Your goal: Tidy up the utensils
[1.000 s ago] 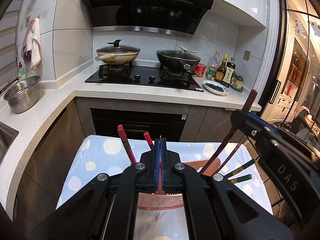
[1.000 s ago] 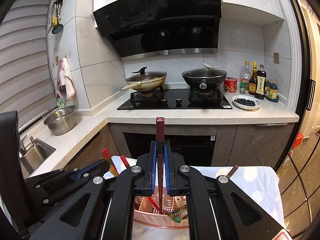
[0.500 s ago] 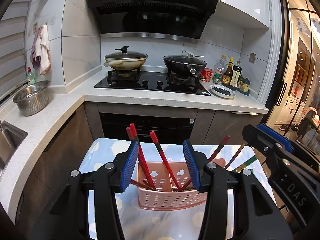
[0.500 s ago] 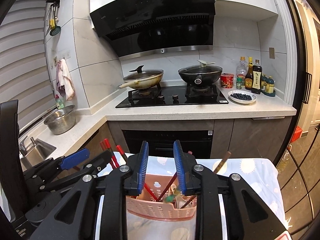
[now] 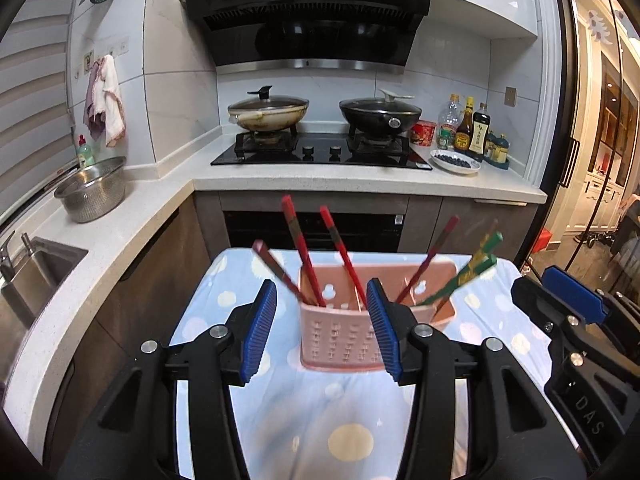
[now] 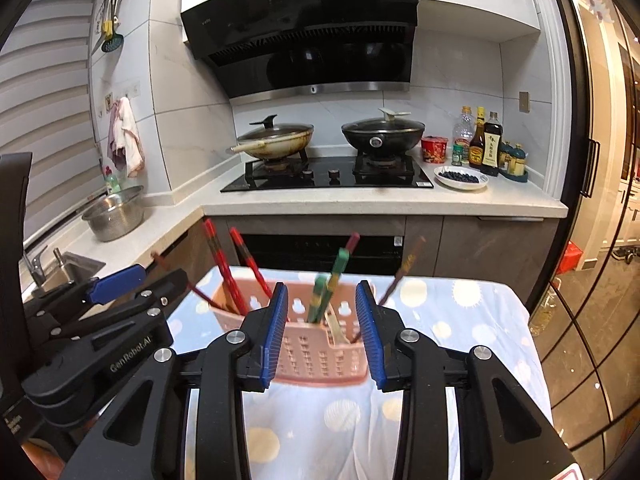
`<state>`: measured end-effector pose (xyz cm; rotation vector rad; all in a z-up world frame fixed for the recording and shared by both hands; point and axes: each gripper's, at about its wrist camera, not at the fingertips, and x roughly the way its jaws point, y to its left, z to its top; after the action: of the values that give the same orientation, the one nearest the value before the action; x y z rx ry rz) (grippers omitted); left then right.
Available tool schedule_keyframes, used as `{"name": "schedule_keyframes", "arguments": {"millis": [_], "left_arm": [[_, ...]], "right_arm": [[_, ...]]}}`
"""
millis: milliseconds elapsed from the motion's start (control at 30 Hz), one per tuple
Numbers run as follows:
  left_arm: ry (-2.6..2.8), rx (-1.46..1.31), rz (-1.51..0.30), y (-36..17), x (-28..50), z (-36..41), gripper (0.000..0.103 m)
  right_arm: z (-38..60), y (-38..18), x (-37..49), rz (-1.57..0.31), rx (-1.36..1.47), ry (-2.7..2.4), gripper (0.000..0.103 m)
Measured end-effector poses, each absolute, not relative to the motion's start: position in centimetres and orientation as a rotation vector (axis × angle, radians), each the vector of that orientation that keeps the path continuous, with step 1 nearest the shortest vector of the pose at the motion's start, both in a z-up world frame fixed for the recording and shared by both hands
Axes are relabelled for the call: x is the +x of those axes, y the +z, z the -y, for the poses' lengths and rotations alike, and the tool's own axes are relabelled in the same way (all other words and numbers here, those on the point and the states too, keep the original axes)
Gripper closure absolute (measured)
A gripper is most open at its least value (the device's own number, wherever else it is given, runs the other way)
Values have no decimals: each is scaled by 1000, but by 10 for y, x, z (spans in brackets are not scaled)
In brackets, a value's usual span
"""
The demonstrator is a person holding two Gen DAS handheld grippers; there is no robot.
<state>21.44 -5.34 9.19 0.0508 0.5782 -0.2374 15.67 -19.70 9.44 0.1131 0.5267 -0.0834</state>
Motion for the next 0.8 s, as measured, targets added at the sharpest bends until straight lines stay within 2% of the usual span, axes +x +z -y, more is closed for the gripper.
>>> {"name": "schedule_keyframes", "arguments": {"millis": [133, 300, 400, 533, 600, 700, 800], "left_arm": [[-217, 68, -598, 84, 199, 49, 52], [-217, 69, -627, 72, 185, 44, 50], [-206, 71, -632, 66, 177, 43, 39], [-200, 81, -631, 62, 171, 44, 33], [-194, 86, -629, 60, 168, 44, 26], [-187, 88, -628, 58, 165, 44, 18], [-176, 92, -619, 57, 162, 45, 14]], "right_arm": [[197, 83, 141, -563, 121, -90, 68], [200, 71, 126, -593, 150, -91, 61], [203, 65, 119, -609, 168, -95, 57], [206, 59, 114, -630, 187, -96, 52], [208, 58, 112, -632, 181, -103, 48], [208, 56, 108, -632, 174, -113, 36], [208, 54, 105, -633, 160, -127, 21]]}}
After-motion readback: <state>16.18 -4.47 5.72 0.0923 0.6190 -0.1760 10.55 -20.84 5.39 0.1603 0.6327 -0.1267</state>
